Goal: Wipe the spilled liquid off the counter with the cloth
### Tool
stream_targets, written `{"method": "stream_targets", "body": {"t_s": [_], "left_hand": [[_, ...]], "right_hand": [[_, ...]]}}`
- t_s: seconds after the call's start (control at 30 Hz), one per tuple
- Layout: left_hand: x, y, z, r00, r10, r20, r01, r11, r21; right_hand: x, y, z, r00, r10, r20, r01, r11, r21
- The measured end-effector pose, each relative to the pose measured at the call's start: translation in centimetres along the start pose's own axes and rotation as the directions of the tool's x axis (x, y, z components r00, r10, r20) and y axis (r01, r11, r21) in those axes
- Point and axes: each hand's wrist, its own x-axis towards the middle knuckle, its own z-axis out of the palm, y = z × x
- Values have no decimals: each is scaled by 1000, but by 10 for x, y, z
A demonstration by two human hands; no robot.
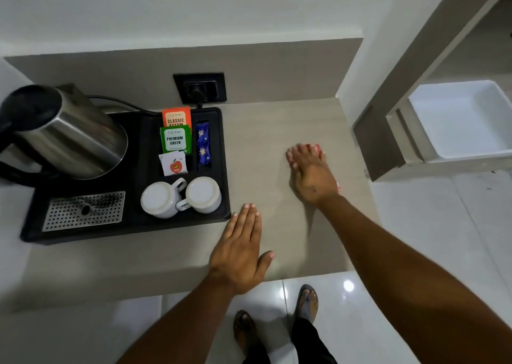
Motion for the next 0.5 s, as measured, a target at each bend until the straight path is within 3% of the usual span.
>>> {"method": "stream_targets", "body": {"t_s": [0.13,0.2,0.33,0.43,0.5], "left_hand": [[-1,1,3,1000,-11,-17,11,1000,-22],[0,0,5,1000,-11,-28,10,999,-39],[1,-3,7,999,4,-49,-7,998,-61],[2,-4,7,999,1,-40,-3,998,-58],[2,-4,7,999,4,-34,-6,999,-54]], "right_hand": [[-60,-7,7,952,-277,131,277,961,20],[-82,18,1,923,-340,182,341,940,27],[-37,59,-24,971,-204,128,207,978,-16],[25,59,-26,999,-28,18,28,1000,11],[49,47,-17,1000,5,-5,-5,1000,26]]}}
